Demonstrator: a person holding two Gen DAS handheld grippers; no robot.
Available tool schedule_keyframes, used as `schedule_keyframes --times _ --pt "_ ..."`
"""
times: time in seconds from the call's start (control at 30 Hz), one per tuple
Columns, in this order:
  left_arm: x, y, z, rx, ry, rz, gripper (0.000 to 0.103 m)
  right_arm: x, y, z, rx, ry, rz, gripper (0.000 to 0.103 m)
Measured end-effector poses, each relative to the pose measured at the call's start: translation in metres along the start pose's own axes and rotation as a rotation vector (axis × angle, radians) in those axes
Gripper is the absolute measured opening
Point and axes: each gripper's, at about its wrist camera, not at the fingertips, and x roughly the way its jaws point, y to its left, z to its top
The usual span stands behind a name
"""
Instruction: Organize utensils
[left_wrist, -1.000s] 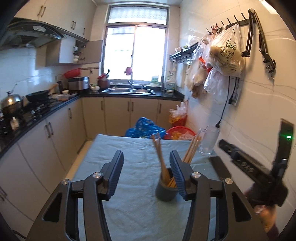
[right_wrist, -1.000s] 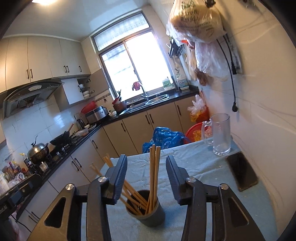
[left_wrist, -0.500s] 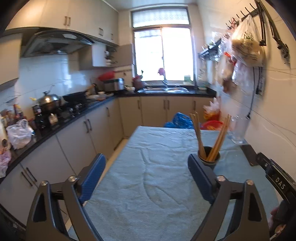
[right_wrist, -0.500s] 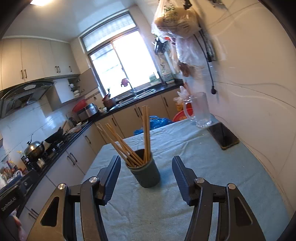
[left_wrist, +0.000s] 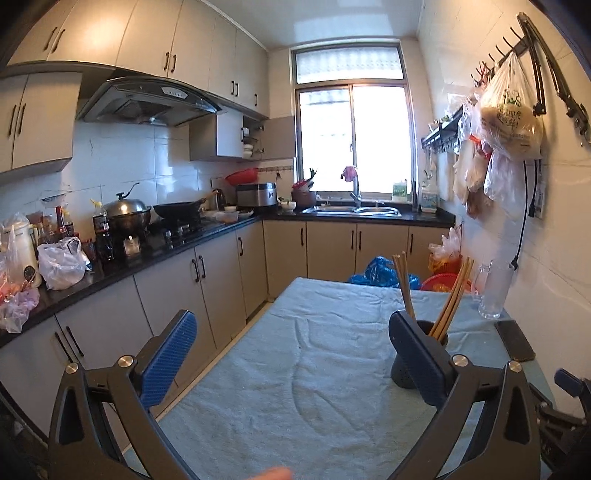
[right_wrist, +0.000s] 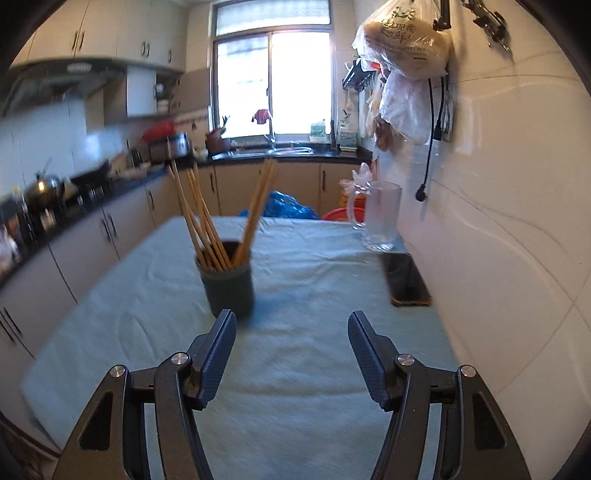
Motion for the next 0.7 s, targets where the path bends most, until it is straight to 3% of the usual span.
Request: schedule_keyframes --times 0.13,0.27,0.4,0.53,0.7 --pt "0.002 0.000 -0.005 0.043 0.021 0.002 0.103 -0.010 0.000 -0.015 -0.012 0.011 -0.013 0.067" --pt "-0.001 0.005 -0.019 0.054 0.043 -0.039 0.103 -0.020 0.010 -0.025 -0.049 0.006 -0.043 0.072" --pt "0.001 0.014 -0.033 0.062 0.113 -0.091 0.103 -0.028 0.017 -0.037 -0.031 0.039 -0.048 0.072" --pt "0.005 0.022 -0.045 0.085 0.182 -0.095 0.103 -0.040 0.024 -0.044 -0.071 0.067 -0.061 0.072" --pt "-0.003 0.029 -0.049 0.084 0.188 -0.086 0.103 -0.071 0.011 -0.044 -0.133 0.079 -0.110 0.072"
